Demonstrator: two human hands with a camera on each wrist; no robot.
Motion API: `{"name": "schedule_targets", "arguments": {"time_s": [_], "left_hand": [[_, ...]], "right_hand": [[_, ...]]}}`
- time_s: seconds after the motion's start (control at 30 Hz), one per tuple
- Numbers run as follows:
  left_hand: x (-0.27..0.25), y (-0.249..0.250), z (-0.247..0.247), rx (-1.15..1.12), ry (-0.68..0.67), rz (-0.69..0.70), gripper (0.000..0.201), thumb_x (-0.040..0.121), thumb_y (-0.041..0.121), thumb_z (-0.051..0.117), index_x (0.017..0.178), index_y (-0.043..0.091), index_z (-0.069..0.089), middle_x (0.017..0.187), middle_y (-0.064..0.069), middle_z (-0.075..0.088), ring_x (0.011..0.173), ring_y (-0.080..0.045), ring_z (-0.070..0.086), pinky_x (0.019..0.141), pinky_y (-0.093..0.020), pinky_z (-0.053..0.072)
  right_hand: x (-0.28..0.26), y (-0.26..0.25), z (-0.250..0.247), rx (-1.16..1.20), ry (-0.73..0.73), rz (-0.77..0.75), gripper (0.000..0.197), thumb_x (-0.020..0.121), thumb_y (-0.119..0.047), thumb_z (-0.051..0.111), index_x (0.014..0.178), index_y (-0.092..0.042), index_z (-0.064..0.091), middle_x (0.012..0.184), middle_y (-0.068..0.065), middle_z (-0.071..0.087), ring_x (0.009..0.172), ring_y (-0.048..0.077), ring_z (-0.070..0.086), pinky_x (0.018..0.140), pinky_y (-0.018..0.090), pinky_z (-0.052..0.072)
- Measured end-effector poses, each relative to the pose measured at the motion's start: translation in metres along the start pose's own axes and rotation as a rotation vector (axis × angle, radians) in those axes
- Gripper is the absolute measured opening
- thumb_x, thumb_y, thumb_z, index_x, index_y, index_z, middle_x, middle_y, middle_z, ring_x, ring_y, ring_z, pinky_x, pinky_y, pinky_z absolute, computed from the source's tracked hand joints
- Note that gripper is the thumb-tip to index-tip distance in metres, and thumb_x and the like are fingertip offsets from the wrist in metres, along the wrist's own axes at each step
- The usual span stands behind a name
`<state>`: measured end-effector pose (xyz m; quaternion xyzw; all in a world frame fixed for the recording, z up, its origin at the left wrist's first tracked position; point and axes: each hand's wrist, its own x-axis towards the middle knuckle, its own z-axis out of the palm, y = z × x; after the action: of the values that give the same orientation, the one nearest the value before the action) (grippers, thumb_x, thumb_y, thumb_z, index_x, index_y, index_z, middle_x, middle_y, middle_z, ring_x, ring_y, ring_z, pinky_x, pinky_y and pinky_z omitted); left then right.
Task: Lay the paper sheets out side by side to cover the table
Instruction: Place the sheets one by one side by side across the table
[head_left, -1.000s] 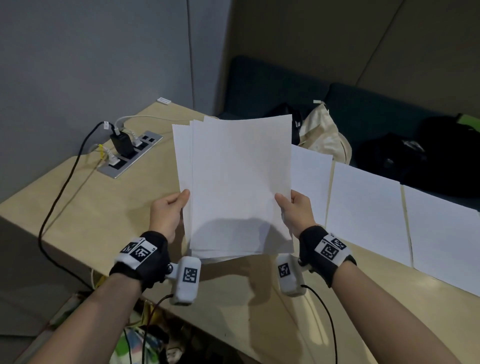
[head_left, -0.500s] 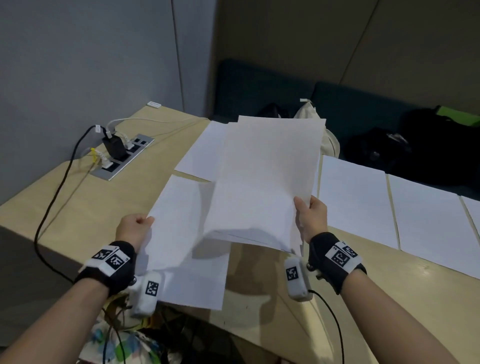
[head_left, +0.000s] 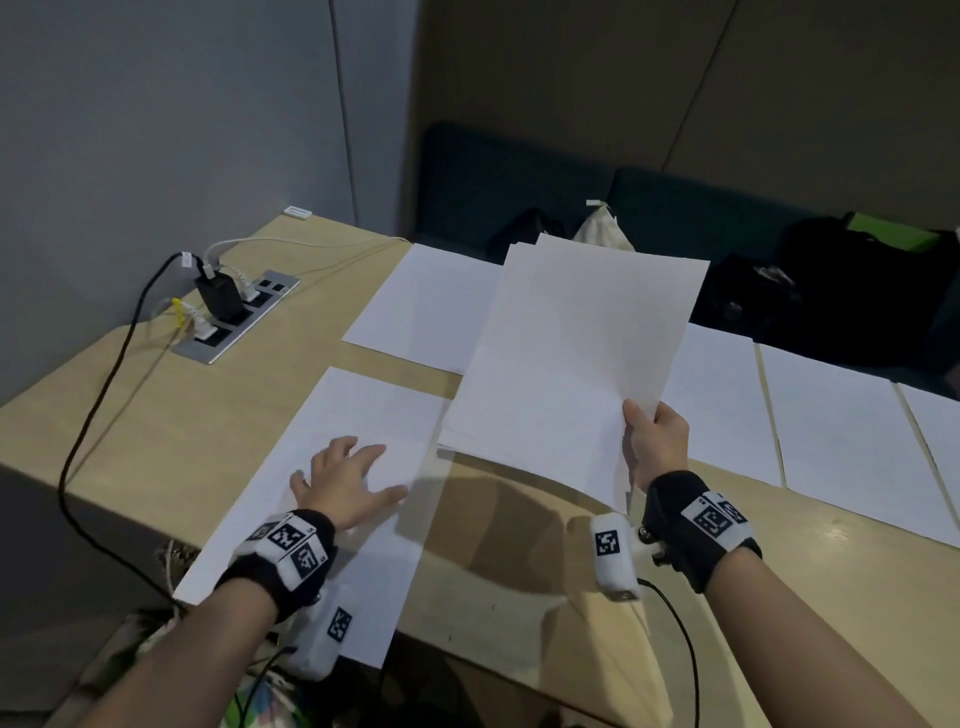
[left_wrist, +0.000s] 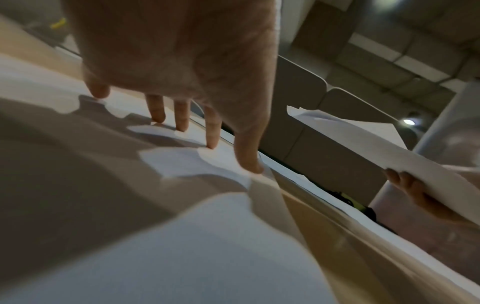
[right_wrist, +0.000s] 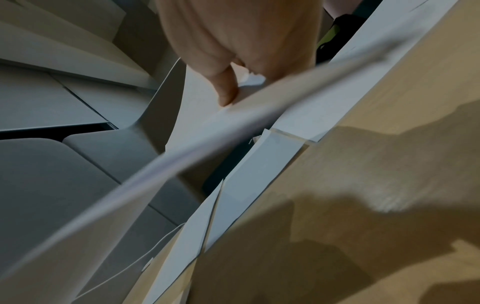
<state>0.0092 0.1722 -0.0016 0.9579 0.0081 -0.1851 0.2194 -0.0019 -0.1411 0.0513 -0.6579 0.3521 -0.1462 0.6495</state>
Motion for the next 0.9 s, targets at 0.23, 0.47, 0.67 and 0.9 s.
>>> {"name": "schedule_targets", "arguments": {"time_s": [0.23,0.47,0.67,0.9], "left_hand": [[0.021,0.002,-0.005,0.081,-0.076,-0.032,0.08,0.082,0.052,0.057,0.148,0.036,0.015,0.161,0.004,-0.004,0.148,-0.026,-0.005,0.114,-0.059,0.007],[0.03,0.004,-0.006,0.073,-0.09,-0.018,0.08,0.083,0.052,0.056,0.148,0.035,0.014,0.161,0.002,-0.007,0.148,-0.025,-0.008,0.114,-0.059,0.005],[0.032,0.003,-0.008,0.077,-0.094,-0.009,0.08,0.083,0.051,0.057,0.148,0.035,0.014,0.161,0.002,-0.006,0.149,-0.024,-0.008,0.114,-0.059,0.005],[0.031,0.003,-0.007,0.068,-0.097,-0.004,0.081,0.082,0.051,0.058,0.148,0.035,0.014,0.161,0.002,-0.007,0.148,-0.024,-0.009,0.114,-0.059,0.005]], "right_hand": [[-0.005,0.006,-0.012,-0.059,0.006,0.003,0.03,0.092,-0.005,0.049,0.119,0.007,0.056,0.111,0.019,0.062,0.099,0.029,0.058,0.096,0.04,0.047],[-0.009,0.02,-0.023,-0.082,0.03,0.045,0.031,0.093,-0.005,0.049,0.12,0.008,0.056,0.118,0.02,0.062,0.097,0.026,0.058,0.088,0.033,0.045],[-0.008,0.022,-0.033,-0.122,0.068,0.05,0.031,0.092,-0.007,0.05,0.119,0.007,0.056,0.114,0.02,0.063,0.096,0.028,0.057,0.087,0.034,0.045],[-0.01,0.022,-0.031,-0.125,0.064,0.048,0.032,0.092,-0.007,0.05,0.12,0.007,0.055,0.11,0.018,0.062,0.096,0.028,0.057,0.088,0.035,0.045]]}}
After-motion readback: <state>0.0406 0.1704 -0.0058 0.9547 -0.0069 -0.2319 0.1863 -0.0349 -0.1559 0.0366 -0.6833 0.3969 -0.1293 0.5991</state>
